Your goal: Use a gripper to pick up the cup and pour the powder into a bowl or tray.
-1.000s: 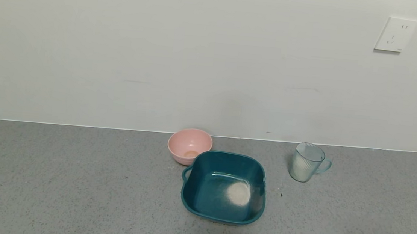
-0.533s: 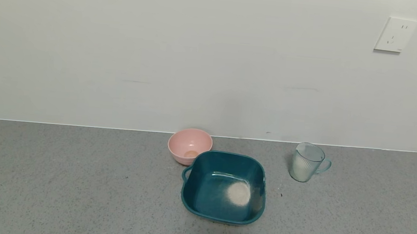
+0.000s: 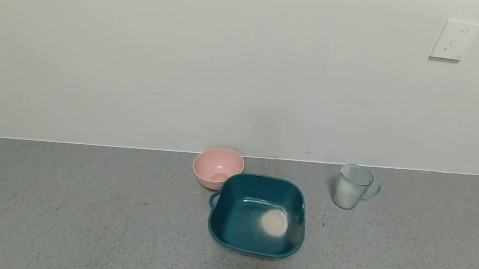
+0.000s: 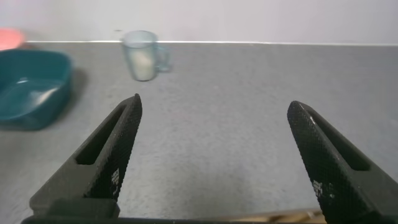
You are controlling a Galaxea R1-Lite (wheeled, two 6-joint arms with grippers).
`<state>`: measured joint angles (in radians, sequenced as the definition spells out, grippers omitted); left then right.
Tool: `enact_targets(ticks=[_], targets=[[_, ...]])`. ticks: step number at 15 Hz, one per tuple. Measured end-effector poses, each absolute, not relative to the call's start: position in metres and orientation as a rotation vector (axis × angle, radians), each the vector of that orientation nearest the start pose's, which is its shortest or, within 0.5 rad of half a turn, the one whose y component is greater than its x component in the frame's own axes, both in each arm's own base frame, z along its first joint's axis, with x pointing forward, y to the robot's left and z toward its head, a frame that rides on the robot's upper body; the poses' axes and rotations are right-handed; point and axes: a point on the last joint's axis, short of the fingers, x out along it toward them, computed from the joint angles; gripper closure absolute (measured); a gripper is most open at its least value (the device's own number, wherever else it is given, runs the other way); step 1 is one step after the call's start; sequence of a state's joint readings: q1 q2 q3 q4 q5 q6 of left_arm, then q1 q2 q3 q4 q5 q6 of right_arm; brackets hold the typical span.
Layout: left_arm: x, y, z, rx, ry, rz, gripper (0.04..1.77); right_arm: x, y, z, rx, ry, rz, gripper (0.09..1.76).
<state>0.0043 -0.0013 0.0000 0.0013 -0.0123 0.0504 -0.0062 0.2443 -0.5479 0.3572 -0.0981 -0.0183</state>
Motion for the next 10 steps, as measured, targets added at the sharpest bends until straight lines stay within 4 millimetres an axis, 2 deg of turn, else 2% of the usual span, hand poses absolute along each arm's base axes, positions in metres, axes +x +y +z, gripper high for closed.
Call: enact_targets(ticks=[5, 10], targets=[[-0.023, 0.0, 0.075, 0.05, 0.0, -0.008, 0.09, -0.048, 0.0, 0.158, -0.021, 0.046, -0.046, 0.15], [-0.023, 0.0, 0.075, 0.05, 0.0, -0.008, 0.09, -0.033, 0.0, 0.121, -0.044, -0.042, -0.037, 0.15]])
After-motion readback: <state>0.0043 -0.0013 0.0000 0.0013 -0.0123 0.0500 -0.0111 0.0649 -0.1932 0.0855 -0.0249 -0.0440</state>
